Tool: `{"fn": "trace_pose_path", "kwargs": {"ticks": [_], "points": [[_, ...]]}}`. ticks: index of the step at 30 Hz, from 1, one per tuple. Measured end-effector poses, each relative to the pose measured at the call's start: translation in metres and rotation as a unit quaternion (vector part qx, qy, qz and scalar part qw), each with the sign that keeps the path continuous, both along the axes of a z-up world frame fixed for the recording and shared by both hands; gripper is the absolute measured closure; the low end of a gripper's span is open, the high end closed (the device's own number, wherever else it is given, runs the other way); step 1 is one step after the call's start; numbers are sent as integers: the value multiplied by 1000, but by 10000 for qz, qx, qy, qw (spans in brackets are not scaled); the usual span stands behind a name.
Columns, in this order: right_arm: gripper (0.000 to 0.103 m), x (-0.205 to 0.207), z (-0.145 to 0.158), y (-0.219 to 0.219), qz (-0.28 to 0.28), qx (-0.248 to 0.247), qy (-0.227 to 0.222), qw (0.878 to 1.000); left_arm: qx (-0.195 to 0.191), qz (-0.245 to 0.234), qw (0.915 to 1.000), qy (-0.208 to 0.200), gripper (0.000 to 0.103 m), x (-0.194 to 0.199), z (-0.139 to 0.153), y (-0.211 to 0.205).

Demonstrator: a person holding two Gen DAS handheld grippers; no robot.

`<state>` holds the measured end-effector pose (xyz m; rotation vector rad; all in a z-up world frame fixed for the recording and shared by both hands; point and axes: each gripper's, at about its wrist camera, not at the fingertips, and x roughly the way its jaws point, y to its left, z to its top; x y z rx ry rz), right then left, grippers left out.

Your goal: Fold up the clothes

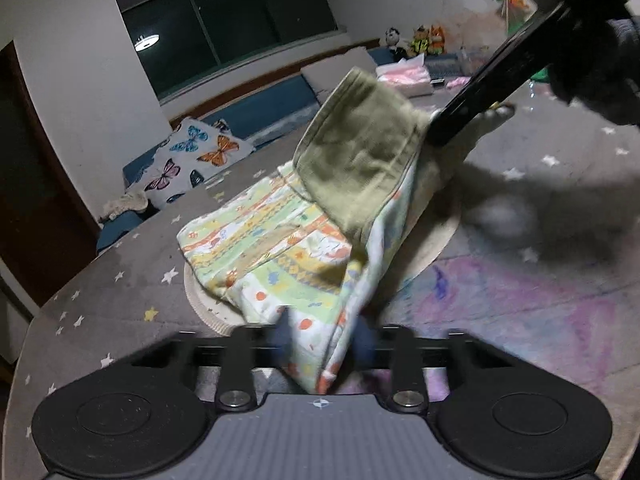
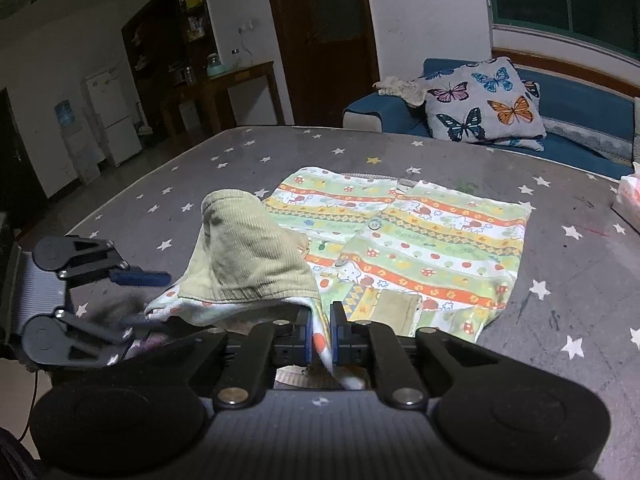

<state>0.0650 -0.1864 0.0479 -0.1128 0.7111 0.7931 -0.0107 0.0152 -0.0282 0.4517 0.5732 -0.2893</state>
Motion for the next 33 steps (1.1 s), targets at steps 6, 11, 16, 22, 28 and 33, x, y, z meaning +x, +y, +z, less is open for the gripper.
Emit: {"fn": "trace_pose_path", "kwargs": {"ticks": [6, 11, 16, 22, 28, 33], "points": [[100, -18, 3, -6, -44, 98, -155, 9998, -114, 43, 9997, -228, 98, -13, 20, 6], [100, -51, 16, -21, 137, 159, -223, 9995, -169, -189, 9995, -192, 98, -50, 42, 5], [100, -95, 34, -37, 323, 243, -275, 9988, -301, -379, 9987, -134, 98, -84, 65, 3], [100, -93, 47, -31, 320, 188, -484, 9981, -427, -271, 9984, -247, 98, -67, 84, 9], [100, -39, 58, -12, 173, 121, -500, 9985, -467, -90, 9987, -195, 98, -2, 88, 23], [100, 20, 49, 15, 33, 11, -312, 9995, -498, 185, 9984, 193, 98, 66, 77, 36]]}}
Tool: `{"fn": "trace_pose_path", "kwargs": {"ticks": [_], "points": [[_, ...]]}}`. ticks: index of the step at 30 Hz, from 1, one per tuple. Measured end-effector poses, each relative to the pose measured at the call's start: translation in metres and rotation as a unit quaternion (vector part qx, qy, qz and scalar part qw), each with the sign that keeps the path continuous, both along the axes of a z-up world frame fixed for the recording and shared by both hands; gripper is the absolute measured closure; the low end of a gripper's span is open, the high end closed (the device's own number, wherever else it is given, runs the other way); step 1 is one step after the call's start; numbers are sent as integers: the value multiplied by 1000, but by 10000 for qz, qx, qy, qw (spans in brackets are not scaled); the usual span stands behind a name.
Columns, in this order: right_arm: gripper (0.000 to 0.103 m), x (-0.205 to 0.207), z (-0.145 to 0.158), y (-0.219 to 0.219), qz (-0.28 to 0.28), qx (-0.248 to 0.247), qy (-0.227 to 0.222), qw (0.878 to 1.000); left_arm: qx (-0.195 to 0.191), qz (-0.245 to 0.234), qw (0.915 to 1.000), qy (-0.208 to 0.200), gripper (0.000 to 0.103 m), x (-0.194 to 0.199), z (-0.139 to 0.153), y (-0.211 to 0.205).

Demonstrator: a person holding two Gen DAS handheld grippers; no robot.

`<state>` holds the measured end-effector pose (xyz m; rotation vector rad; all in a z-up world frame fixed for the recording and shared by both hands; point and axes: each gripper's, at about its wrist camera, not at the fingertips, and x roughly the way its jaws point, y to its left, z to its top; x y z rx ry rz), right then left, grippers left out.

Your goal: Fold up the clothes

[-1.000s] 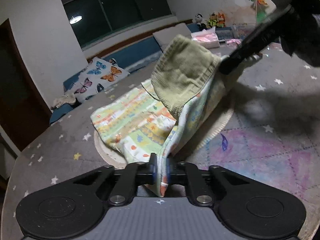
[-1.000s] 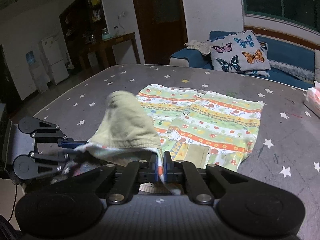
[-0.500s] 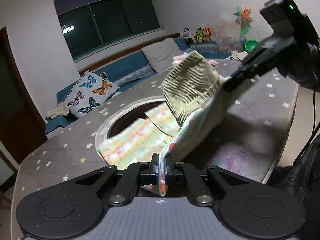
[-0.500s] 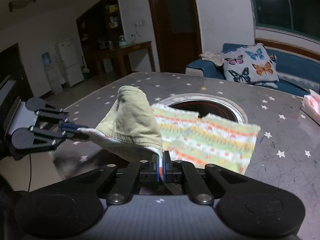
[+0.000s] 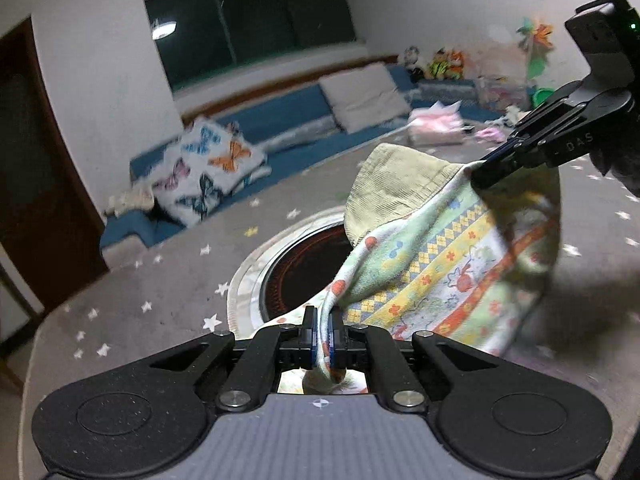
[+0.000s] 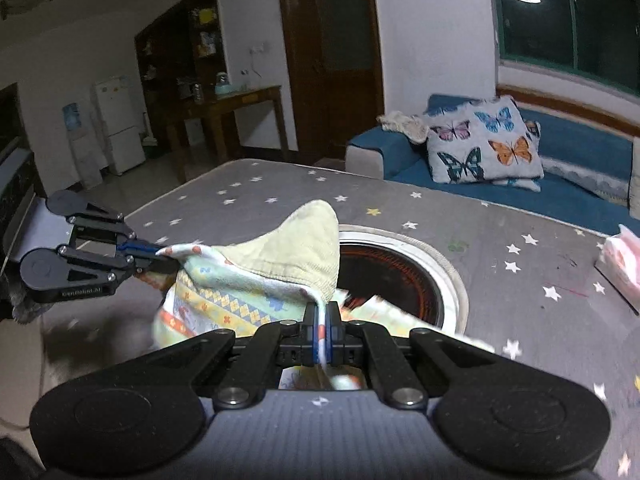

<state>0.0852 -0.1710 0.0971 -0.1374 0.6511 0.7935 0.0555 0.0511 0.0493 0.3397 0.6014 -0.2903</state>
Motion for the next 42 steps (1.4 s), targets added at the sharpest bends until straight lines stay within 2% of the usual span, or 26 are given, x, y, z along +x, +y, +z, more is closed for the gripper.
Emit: {"fn": "trace_pose_path", "kwargs": {"ticks": [5, 9, 12, 15, 18, 21, 23, 25, 27, 30, 33, 37, 42], "points": [[100, 52, -31, 23, -218, -134, 298, 9992, -149, 284, 9985, 443, 98, 56, -25, 11], [100, 83, -63, 29, -510, -116, 629, 9966, -277, 542, 9959, 667, 94, 84, -44, 17], [94, 100, -86, 28, -829, -109, 827, 9931, -305, 700, 9940, 783, 91, 95, -56, 21], [93, 103, -90, 20, -1098, -55, 738, 9912, -182, 864, 9935, 715, 85, 98, -62, 21], [91, 102, -85, 12, -1273, -42, 589, 9901, -36, 1098, 9922, 583, 83, 102, -63, 23], [91, 93, -76, 13, -1062, 59, 589, 9926, 55, 1432, 9886, 455, 84, 110, -61, 29], [92, 86, -71, 18, -877, 109, 602, 9943, -187, 1503, 9872, 503, 84, 111, -54, 34], [91, 80, -70, 26, -682, 136, 630, 9956, -515, 1355, 9882, 487, 84, 103, -43, 33], [92, 77, -72, 38, -471, 115, 672, 9966, -798, 944, 9912, 469, 84, 94, -33, 24], [92, 85, -83, 53, -421, -11, 765, 9962, -787, 402, 9944, 579, 84, 91, -33, 1], [92, 97, -96, 65, -461, -141, 901, 9948, -772, 143, 9933, 850, 84, 106, -46, -16], [96, 106, -102, 67, -554, -184, 895, 9943, -693, 210, 9913, 1097, 84, 128, -67, -26], [93, 93, -91, 67, -513, -345, 548, 9966, -668, 223, 9934, 901, 85, 114, -65, -29]]}}
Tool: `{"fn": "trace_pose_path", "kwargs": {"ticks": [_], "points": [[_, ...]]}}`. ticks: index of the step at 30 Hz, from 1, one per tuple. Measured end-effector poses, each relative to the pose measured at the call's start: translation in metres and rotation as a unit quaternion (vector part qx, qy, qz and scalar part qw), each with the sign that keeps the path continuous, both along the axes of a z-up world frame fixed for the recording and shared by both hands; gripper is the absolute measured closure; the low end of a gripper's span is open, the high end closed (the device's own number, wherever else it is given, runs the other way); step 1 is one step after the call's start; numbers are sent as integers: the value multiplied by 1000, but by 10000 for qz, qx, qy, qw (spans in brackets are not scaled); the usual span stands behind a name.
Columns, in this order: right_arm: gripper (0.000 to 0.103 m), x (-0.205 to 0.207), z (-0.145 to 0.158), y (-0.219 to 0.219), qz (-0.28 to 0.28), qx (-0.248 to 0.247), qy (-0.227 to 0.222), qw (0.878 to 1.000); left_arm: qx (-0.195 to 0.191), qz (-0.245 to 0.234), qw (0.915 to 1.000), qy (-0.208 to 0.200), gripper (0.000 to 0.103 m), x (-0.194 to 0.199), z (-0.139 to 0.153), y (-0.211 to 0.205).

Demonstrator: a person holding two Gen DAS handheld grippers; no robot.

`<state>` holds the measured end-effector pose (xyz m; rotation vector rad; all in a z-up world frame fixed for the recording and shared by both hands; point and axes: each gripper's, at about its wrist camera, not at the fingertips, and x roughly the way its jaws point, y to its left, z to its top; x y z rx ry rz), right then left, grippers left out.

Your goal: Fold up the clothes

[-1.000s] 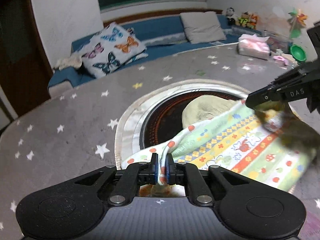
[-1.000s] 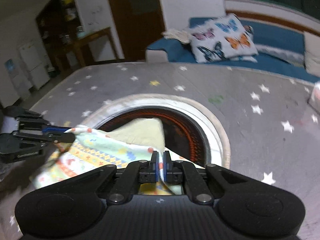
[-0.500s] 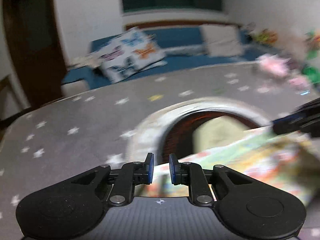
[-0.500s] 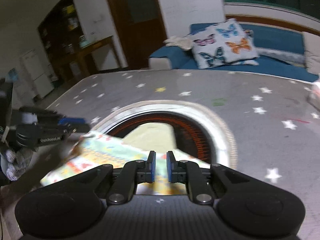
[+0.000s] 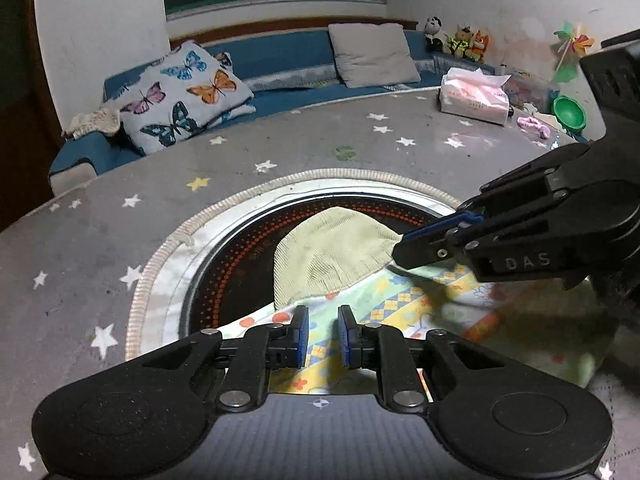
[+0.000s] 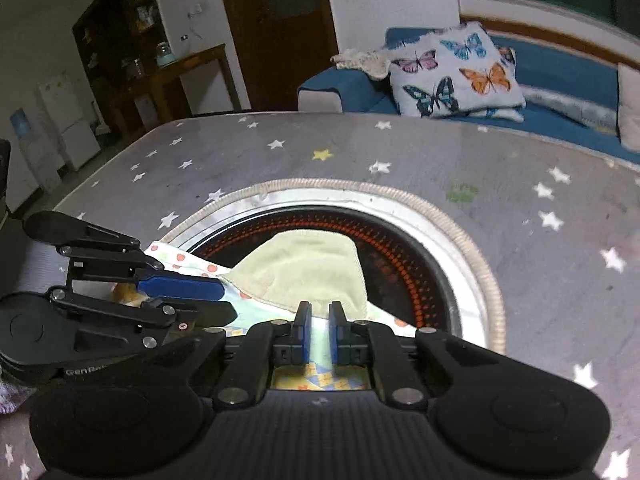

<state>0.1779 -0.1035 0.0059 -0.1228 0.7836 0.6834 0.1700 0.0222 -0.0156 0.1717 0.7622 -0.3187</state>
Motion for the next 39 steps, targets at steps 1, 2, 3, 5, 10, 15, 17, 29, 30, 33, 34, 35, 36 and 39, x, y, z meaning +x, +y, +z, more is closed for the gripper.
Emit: {"fn": "trace_pose_path", "kwargs": {"ticks": [1, 2, 3, 5, 10, 15, 17, 29, 30, 33, 34, 35, 36, 39], "points": [[93, -6, 3, 1, 64, -32, -90, 9999, -3, -16, 10000, -61, 85, -6, 3, 0], [92, -15, 7, 1, 171, -41, -153, 9997, -23, -47, 9999, -117, 84, -11, 6, 1], [92, -23, 11, 2, 283, -47, -212, 9994, -42, -80, 9998, -172, 84, -17, 9, 1], [92, -39, 16, 4, 523, -50, -249, 9983, -47, -198, 9994, -276, 84, -32, 12, 0], [92, -79, 14, 12, 1053, -227, -331, 9936, 214, -523, 9973, -463, 84, -69, 9, -6], [84, -120, 2, 14, 1423, -631, -646, 9857, 573, -622, 9944, -635, 84, -100, -7, -8], [84, -130, -1, 8, 1448, -708, -755, 9840, 604, -577, 9934, -781, 84, -109, -9, -4], [82, -127, 7, -61, 610, -360, -231, 9972, 246, -267, 9972, -661, 84, -117, -3, 18], [82, -125, 7, -67, 516, -370, -203, 9978, 250, -264, 9972, -649, 84, -117, -3, 19], [81, -119, 2, -83, 237, -336, -55, 9991, 156, -208, 9979, -601, 80, -117, -5, 25], [82, -117, 0, -89, 128, -273, 25, 9995, 88, -164, 9982, -569, 80, -117, -4, 28], [83, -117, 1, -94, 70, -263, 57, 9996, 16, -116, 9985, -532, 80, -116, -3, 31], [83, -117, 3, -96, 52, -264, 52, 9996, -24, -70, 9987, -508, 80, -115, -3, 34], [80, -115, 12, -94, 56, -258, -131, 9996, -100, 113, 9989, -451, 80, -108, 1, 40]]}}
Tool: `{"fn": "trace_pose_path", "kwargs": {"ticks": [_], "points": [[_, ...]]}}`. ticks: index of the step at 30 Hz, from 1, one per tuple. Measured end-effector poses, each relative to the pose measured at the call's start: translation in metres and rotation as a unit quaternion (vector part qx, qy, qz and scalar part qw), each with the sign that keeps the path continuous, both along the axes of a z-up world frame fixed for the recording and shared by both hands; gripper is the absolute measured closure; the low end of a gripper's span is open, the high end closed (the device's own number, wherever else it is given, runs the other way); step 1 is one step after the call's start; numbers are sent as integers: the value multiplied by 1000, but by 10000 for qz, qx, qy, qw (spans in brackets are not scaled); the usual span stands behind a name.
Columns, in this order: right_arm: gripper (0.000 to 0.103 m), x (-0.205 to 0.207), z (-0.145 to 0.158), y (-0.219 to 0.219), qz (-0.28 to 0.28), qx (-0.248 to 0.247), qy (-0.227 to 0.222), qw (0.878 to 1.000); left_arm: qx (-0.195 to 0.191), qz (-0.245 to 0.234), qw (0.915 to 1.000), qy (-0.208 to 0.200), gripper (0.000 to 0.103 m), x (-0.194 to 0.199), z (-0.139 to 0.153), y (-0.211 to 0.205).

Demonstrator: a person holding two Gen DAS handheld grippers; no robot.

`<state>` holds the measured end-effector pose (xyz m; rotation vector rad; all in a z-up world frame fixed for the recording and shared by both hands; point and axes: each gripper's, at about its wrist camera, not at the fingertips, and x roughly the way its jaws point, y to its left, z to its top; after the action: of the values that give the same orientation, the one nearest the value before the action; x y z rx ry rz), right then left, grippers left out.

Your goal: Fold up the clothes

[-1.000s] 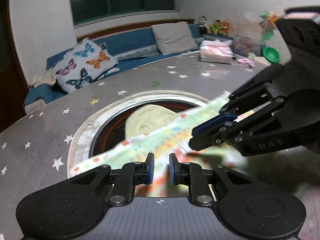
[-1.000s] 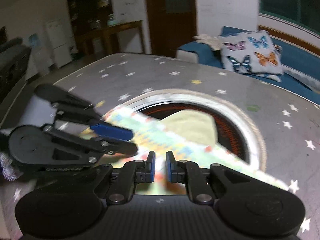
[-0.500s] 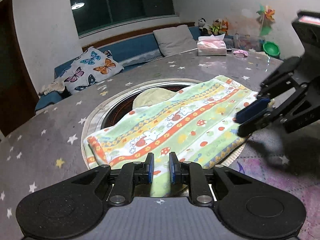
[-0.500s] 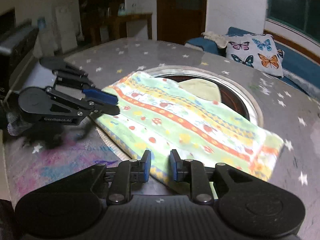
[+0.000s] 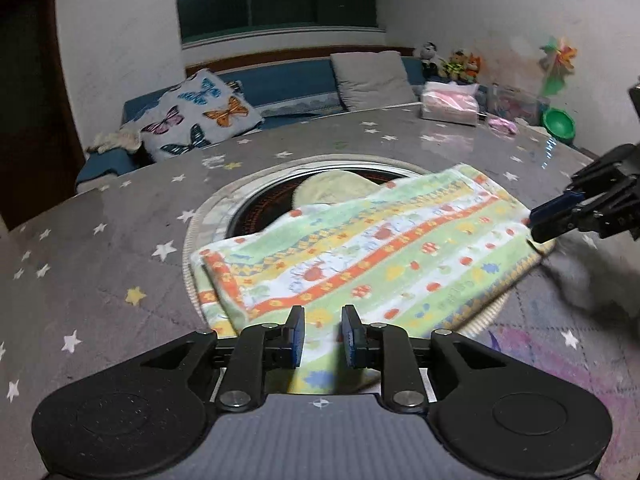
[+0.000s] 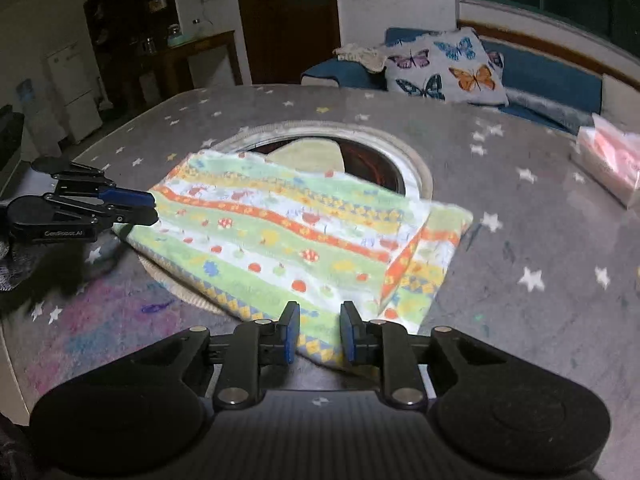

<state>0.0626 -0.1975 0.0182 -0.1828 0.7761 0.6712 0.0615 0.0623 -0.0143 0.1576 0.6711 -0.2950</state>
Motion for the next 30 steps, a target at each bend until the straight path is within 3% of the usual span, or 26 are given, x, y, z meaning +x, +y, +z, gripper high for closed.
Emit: {"fn": "trace_pose_path", "kwargs": {"ticks": [4, 9, 15, 21, 23, 30], "points": [[79, 15, 1, 9, 25, 172, -50, 9998, -41, 175, 9998, 89, 80, 10, -3, 7], [79, 31, -13, 7, -99, 154, 288, 9994, -121, 340, 9991, 221, 80, 17, -5, 23], [78, 55, -3, 8, -259, 160, 63, 9995, -177, 478, 9985, 190, 80, 50, 1, 25], [80, 93, -17, 18, -423, 32, 13, 9991, -80, 611, 9977, 281, 81, 85, -7, 25], [85, 99, -21, 15, -508, 90, 63, 9986, -87, 646, 9974, 301, 82, 88, -10, 29], [84, 97, -19, 13, -717, 101, -30, 9974, -204, 774, 9966, 190, 82, 85, -8, 33]]}}
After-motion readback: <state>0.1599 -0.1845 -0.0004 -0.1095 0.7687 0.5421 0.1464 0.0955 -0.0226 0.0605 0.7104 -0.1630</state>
